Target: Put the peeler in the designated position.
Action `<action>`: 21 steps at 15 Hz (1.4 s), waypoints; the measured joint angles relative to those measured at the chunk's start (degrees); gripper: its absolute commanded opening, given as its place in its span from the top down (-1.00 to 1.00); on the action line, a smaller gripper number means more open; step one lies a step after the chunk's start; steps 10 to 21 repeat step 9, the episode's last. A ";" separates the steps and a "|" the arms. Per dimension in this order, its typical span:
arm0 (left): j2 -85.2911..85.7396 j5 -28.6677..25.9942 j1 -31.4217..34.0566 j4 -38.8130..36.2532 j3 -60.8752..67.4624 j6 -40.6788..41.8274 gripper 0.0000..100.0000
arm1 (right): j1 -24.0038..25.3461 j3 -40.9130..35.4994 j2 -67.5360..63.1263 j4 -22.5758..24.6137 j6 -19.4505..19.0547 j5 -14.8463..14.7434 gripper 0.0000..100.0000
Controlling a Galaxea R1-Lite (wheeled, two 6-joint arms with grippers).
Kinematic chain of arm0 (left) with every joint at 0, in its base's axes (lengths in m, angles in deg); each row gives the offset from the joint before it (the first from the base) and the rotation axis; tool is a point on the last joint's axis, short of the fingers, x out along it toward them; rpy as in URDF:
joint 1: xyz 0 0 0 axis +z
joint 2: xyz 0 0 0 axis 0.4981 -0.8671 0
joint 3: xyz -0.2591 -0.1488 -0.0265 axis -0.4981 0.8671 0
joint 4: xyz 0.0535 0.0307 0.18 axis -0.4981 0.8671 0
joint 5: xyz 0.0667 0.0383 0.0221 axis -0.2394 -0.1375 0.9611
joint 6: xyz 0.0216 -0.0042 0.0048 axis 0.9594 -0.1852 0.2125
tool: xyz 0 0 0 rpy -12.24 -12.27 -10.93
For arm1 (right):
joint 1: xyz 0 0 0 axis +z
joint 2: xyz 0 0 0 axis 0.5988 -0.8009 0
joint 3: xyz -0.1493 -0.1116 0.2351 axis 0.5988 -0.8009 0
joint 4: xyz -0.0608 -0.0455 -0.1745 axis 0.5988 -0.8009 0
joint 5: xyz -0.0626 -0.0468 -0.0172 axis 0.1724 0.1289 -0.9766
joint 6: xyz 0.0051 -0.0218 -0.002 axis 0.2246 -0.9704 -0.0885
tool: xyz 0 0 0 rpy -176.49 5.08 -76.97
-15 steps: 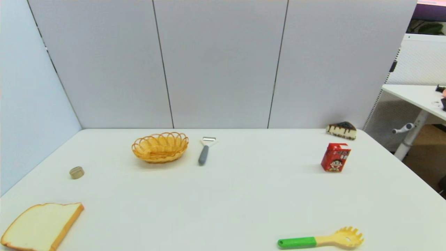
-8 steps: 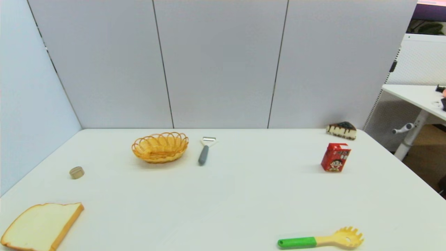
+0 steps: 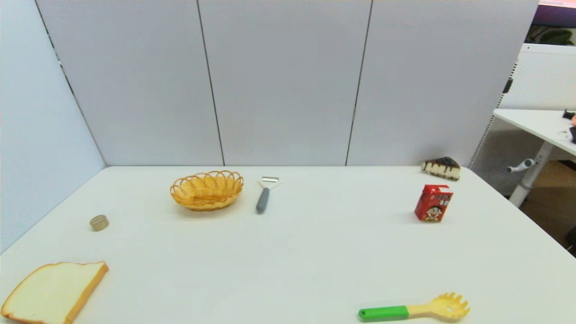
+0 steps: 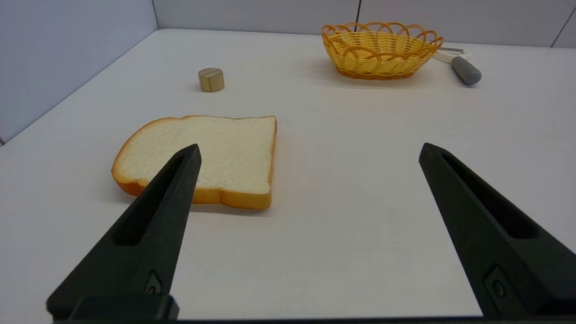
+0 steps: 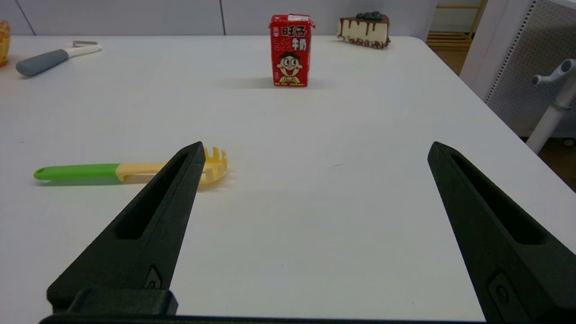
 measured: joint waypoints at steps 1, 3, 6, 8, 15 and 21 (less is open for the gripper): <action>-0.02 -0.02 0.00 0.00 0.00 0.00 -1.00 | 0.00 0.00 0.00 -0.02 -0.11 0.00 -1.00; -0.02 -0.04 0.00 0.00 0.00 0.01 -1.00 | 0.00 0.00 0.00 -0.05 0.02 0.00 -1.00; -0.02 -0.02 0.00 0.00 0.00 0.00 -1.00 | 0.00 0.06 0.00 -0.67 -0.72 0.16 -1.00; -0.02 -0.02 0.00 0.00 0.00 0.00 -1.00 | 0.00 0.04 0.00 -0.07 0.02 0.00 -1.00; -0.05 -0.02 0.00 0.02 0.00 0.00 -1.00 | 0.00 0.01 0.00 -0.07 0.16 0.00 -1.00; -0.05 -0.02 0.00 0.02 0.00 0.00 -1.00 | 0.00 0.01 0.00 -0.07 0.16 0.00 -1.00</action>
